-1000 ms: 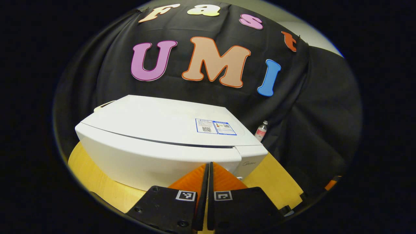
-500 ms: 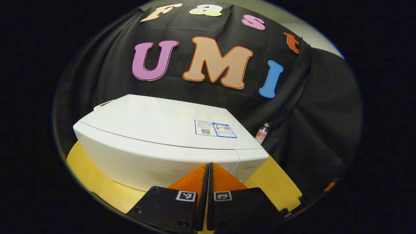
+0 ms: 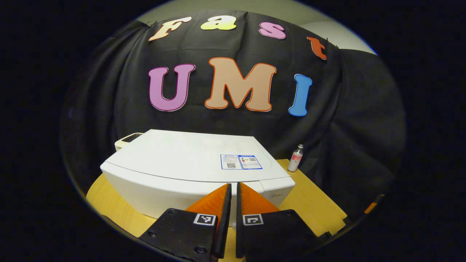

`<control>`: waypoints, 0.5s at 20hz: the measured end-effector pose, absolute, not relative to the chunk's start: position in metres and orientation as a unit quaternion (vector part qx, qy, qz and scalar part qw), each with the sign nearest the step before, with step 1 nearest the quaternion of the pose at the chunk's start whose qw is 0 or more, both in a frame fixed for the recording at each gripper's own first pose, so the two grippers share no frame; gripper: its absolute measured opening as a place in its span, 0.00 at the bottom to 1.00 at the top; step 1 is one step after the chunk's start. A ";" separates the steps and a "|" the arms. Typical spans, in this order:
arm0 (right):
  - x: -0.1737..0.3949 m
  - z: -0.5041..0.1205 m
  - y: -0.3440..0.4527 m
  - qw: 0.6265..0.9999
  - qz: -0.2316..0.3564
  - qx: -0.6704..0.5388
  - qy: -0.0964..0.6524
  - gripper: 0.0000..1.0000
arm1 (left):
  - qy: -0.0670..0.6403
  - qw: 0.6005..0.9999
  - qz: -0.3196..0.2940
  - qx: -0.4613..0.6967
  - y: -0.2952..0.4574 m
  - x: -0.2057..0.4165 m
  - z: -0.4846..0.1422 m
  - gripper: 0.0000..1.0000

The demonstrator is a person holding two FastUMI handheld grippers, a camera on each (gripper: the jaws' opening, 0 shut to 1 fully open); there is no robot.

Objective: Open the microwave oven with the left hand, put the food in, and close the microwave oven.

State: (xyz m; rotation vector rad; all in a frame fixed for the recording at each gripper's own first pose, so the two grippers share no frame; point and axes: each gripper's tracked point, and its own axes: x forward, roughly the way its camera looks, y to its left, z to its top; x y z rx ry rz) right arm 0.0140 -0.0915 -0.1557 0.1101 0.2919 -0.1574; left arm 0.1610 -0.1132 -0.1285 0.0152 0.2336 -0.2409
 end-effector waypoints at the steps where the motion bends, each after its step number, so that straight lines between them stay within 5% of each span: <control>1: 0.015 -0.155 -0.090 0.985 -0.074 0.054 0.143 1.00 | 0.118 0.985 -0.124 0.001 -0.115 0.154 -0.126 0.14; 6: 0.020 -0.142 -0.080 0.988 -0.050 0.048 0.134 1.00 | 0.118 0.985 -0.122 -0.013 -0.101 0.118 -0.110 0.23; 9: 0.023 -0.132 -0.074 0.990 -0.038 0.039 0.128 1.00 | 0.115 0.987 -0.115 0.000 -0.084 0.090 -0.105 0.42; 10: 0.023 -0.129 -0.073 0.991 -0.034 0.035 0.125 1.00 | 0.113 0.987 -0.115 0.005 -0.081 0.082 -0.102 0.39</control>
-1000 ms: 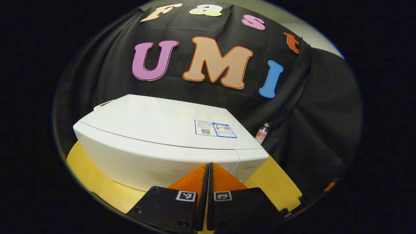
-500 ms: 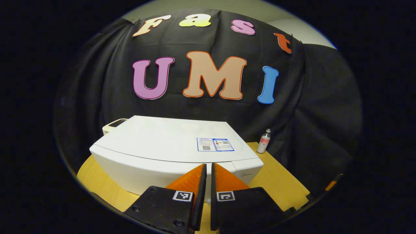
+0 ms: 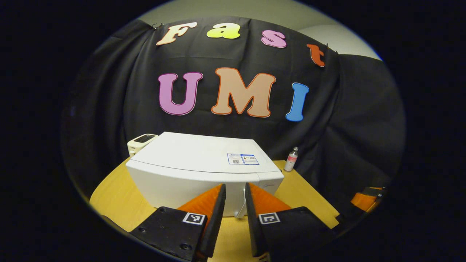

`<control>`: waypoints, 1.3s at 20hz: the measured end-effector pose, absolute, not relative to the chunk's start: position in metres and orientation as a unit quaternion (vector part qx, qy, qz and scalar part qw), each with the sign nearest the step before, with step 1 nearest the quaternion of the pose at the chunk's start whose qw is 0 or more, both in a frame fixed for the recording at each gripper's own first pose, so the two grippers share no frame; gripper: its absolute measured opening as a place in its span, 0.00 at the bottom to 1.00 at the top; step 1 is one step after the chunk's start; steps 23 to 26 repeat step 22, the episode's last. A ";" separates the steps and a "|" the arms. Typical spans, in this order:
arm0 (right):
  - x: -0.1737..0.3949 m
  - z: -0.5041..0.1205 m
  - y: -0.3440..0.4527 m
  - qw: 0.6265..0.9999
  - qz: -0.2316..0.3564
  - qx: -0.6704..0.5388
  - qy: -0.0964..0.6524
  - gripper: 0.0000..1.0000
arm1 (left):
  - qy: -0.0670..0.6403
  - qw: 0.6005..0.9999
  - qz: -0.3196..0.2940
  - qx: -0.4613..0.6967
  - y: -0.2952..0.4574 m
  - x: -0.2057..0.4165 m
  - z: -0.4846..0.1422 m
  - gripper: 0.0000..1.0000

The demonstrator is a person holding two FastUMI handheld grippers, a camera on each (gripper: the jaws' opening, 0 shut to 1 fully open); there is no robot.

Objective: Open the microwave oven with the left hand, put the food in, and close the microwave oven.

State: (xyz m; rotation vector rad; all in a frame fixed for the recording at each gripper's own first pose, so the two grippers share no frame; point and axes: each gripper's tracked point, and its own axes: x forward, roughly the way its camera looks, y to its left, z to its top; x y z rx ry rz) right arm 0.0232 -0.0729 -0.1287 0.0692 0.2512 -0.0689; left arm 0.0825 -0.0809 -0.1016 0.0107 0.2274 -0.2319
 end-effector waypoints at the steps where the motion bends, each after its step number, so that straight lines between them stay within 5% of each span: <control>1: 0.023 -0.126 -0.072 0.991 -0.030 0.031 0.123 0.99 | 0.112 0.987 -0.114 0.011 -0.076 0.076 -0.100 0.59; 3: 0.022 -0.121 -0.069 0.992 -0.023 0.026 0.120 0.99 | 0.112 0.989 -0.098 0.018 -0.064 0.062 -0.099 0.99; 8: 0.020 -0.103 -0.059 0.994 -0.005 0.019 0.105 0.99 | 0.103 0.993 -0.064 0.007 -0.046 0.043 -0.085 0.96; 9: 0.019 -0.100 -0.058 0.995 -0.001 0.017 0.101 0.92 | 0.107 0.993 -0.057 0.007 -0.043 0.040 -0.084 0.96; 26: 0.006 -0.071 -0.057 0.997 0.010 0.016 0.073 0.91 | 0.087 0.994 -0.059 0.021 -0.057 0.025 -0.066 0.96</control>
